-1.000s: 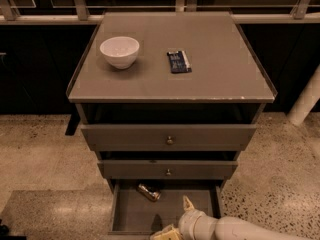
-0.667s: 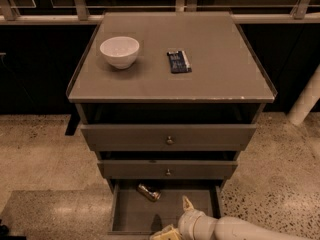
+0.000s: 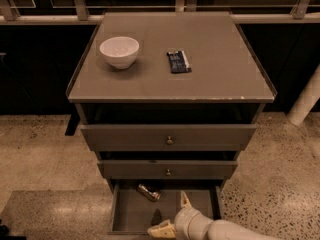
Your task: Pick orange can from bottom drawer and place on counter
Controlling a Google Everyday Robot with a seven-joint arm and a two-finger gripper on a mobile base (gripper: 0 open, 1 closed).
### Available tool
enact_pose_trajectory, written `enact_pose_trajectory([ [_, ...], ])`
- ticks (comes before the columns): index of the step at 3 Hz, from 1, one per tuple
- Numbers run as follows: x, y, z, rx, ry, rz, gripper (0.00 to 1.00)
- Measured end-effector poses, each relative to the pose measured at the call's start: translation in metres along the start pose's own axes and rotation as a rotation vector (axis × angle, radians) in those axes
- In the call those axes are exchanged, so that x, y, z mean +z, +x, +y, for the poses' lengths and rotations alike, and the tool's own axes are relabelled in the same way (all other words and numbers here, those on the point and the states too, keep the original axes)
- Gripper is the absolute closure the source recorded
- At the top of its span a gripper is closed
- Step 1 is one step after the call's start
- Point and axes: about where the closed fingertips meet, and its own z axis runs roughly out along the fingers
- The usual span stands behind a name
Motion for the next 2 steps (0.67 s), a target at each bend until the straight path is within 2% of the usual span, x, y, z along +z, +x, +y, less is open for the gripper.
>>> enact_pose_trajectory([
  [1,0.0234,0.0058,-0.0212,-0.007,0.074,-0.047,0.0],
  [2,0.0266,0.0087,-0.0196,-0.001,0.072,-0.048,0.0],
])
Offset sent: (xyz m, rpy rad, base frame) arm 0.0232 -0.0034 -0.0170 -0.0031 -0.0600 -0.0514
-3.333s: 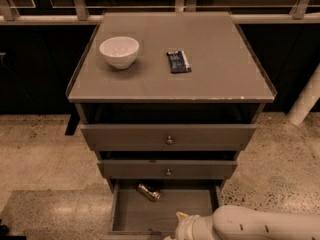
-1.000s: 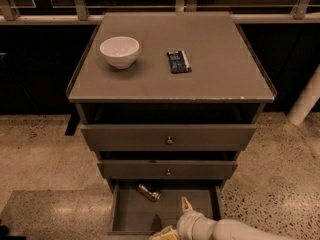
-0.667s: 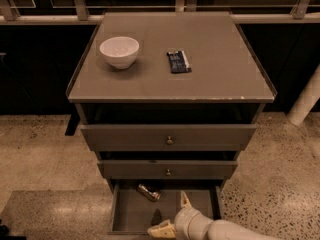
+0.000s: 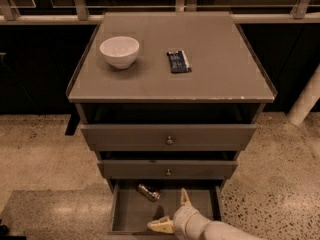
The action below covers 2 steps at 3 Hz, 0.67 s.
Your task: Pick orange can from bottom drawer and place on counter
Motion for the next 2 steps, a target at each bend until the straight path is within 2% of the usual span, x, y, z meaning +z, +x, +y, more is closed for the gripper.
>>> enact_pose_trajectory([
  [1,-0.001,0.003,0.002,0.001,0.014,-0.004,0.0],
  [2,0.039,0.015,0.011,-0.005,0.021,-0.028,0.0],
])
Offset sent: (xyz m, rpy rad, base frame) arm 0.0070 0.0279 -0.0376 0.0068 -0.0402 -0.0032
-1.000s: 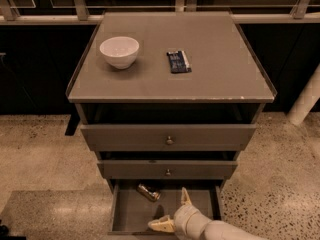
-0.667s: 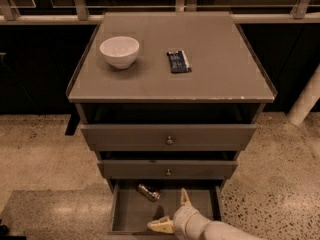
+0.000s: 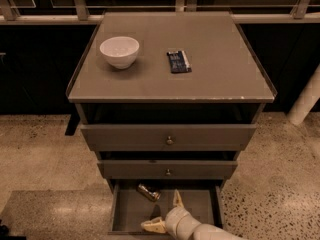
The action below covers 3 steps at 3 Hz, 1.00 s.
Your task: Pick orange can from bottom drawer and place on counter
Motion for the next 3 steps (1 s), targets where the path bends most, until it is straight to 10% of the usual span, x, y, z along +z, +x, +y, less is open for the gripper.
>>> enact_pose_trajectory([
  [3,0.026,0.007,-0.003,-0.05,0.014,-0.01,0.0],
])
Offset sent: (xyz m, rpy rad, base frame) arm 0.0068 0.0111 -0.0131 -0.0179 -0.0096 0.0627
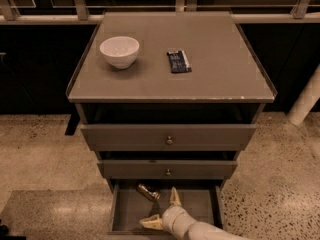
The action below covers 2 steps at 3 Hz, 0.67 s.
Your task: Pick orange can from bottom drawer and place on counter
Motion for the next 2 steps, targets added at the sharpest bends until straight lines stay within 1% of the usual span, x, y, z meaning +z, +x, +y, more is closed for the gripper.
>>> enact_pose_trajectory([
  [1,0.02,0.008,-0.011,-0.022,0.053,-0.007,0.0],
  [2,0.04,0.016,-0.02,-0.021,0.087,0.0,0.0],
])
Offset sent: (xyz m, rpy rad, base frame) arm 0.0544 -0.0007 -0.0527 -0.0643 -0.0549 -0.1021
